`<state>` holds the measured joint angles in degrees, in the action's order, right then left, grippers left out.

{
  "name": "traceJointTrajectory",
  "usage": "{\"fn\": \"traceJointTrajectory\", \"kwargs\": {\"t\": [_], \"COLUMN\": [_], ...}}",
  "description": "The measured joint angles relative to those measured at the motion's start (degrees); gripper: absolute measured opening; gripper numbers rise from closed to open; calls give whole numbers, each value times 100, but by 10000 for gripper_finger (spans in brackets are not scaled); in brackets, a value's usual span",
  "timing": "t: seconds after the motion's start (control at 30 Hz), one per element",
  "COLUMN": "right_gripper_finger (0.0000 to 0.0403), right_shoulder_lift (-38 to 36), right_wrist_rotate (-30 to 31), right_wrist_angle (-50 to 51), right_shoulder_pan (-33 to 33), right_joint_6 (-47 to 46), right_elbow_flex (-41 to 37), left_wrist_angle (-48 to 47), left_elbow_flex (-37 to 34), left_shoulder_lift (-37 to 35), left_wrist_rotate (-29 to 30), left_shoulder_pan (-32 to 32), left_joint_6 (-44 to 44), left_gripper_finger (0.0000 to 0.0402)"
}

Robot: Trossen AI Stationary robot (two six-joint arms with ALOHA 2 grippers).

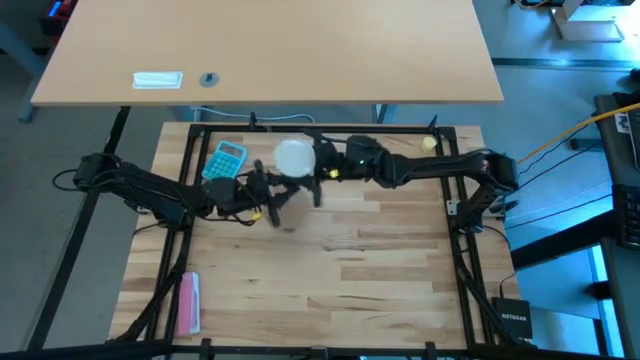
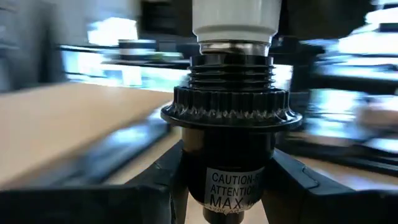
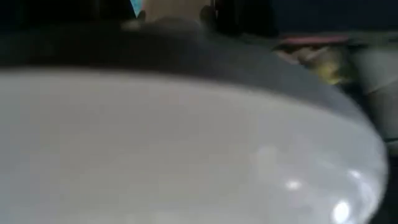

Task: Screw lightbulb
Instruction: Remove the light bulb from the lamp

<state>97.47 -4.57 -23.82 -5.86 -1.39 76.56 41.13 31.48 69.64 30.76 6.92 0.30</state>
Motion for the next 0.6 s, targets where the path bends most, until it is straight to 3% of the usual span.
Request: {"fn": "traceJointTrajectory", "kwargs": {"t": [0.17, 0.27, 0.43, 0.6], "right_gripper_finger": [159, 156, 156, 155], "right_shoulder_lift": [-137, -90, -79, -84], "right_wrist_rotate": [-2962, -3857, -3605, -2764], "right_wrist_angle": [41, -212, -82, 66], "right_shoulder_pan": [-126, -61, 106, 149], "right_joint_6": [-129, 28, 380, 181], "right_elbow_flex": [1, 1, 1, -1], "left_wrist_angle": [196, 253, 205, 179], "left_elbow_flex": [12, 30, 20, -4], "left_shoulder_lift": [-6, 11, 64, 62], "left_wrist_rotate": [-2855, -3962, -4113, -3763], "left_shoulder_pan": [-75, -182, -178, -179], "left_joint_6": [-652, -898, -906, -843], "left_gripper_finger": [135, 134, 134, 134]}}
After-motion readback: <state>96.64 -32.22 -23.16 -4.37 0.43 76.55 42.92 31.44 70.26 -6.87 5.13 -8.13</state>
